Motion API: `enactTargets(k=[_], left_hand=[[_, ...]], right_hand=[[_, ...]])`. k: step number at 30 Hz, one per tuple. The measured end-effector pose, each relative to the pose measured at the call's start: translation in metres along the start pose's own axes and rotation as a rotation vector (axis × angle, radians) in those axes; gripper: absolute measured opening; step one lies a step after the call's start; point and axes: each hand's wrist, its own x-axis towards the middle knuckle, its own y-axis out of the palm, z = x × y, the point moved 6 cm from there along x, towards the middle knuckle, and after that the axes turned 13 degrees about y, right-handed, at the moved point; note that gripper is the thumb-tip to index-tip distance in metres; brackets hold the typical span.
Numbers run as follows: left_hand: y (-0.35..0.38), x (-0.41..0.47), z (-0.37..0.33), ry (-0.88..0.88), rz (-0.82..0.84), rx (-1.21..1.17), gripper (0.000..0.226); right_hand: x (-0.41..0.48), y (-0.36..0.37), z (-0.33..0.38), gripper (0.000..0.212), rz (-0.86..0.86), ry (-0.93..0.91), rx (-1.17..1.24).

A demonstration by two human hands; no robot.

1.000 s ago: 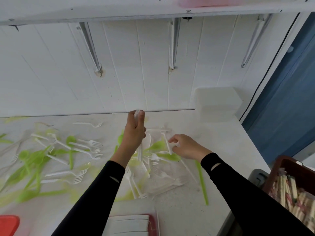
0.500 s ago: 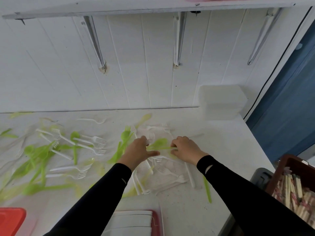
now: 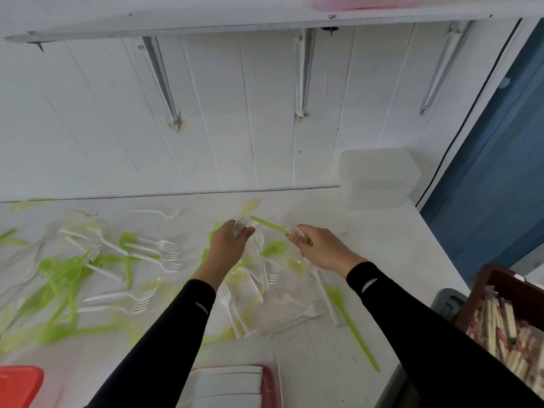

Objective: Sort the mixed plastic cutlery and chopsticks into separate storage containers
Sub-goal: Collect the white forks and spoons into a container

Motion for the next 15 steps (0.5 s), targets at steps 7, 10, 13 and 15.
enactTargets(k=[7, 10, 13, 15], left_hand=[[0.018, -0.004, -0.003, -0.232, -0.015, -0.741, 0.045], [0.017, -0.006, -0.012, -0.232, -0.05, -0.937, 0.038], [0.01, -0.003, -0.009, -0.219, -0.14, -0.955, 0.037], [-0.002, 0.001, 0.0, -0.2, -0.229, -0.855, 0.038]], right_hand=[[-0.012, 0.012, 0.017, 0.03, 0.168, -0.012, 0.184], [-0.015, 0.019, 0.027, 0.033, 0.229, -0.02, 0.243], [-0.012, 0.02, 0.024, 0.031, 0.245, 0.035, 0.265], [-0.01, 0.018, 0.016, 0.027, 0.242, 0.064, 0.189]])
